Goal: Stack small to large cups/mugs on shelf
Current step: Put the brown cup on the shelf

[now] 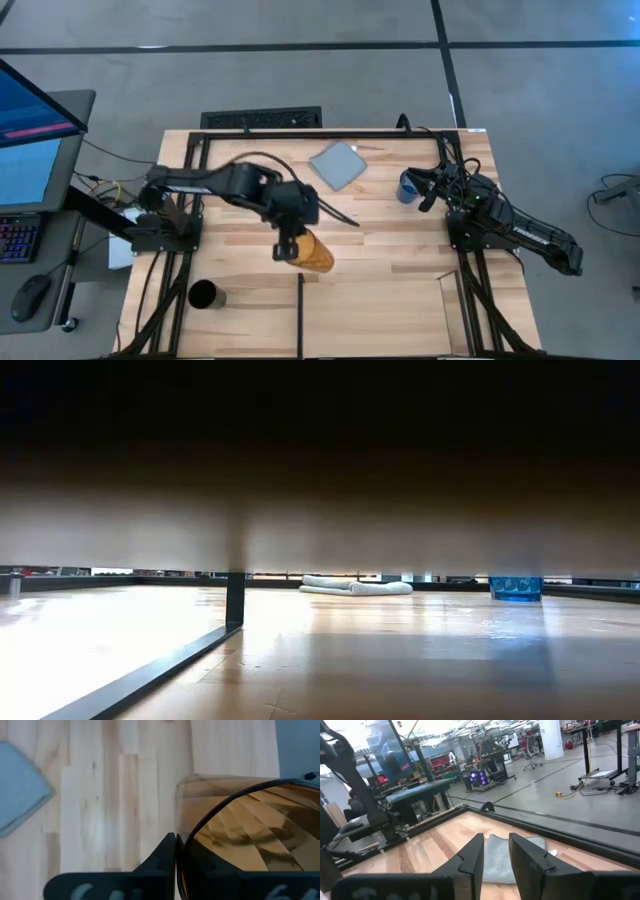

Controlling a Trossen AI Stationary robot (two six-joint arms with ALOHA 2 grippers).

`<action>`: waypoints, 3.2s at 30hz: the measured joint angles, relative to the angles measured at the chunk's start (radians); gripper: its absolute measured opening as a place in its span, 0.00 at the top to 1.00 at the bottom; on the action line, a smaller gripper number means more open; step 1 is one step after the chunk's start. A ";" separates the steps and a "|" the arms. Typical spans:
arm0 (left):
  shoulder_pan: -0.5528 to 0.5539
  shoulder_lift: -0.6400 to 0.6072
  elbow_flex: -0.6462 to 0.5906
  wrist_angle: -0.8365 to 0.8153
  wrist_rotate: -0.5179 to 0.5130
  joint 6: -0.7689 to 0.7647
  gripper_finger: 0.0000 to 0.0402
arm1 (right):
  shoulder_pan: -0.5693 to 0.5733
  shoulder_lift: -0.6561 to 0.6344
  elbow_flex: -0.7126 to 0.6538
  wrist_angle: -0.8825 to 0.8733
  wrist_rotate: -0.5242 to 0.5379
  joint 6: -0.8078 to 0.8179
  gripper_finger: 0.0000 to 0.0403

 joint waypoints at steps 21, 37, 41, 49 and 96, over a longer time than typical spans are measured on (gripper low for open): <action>-0.212 0.273 0.224 -0.030 -0.024 -0.062 1.00 | 0.002 0.023 0.000 0.000 -0.001 0.042 0.72; -0.237 0.291 0.223 0.143 -0.055 -0.053 1.00 | 0.002 0.040 0.000 -0.001 -0.001 0.112 0.72; -0.230 0.341 0.221 0.111 -0.030 -0.048 1.00 | 0.002 0.045 0.000 -0.001 -0.001 0.112 0.72; -0.218 0.364 0.221 0.036 -0.024 -0.045 1.00 | 0.002 0.071 0.000 -0.001 -0.001 0.104 0.72; -0.207 0.387 0.204 0.144 0.127 0.029 0.92 | 0.001 0.140 0.000 -0.001 -0.003 0.104 0.72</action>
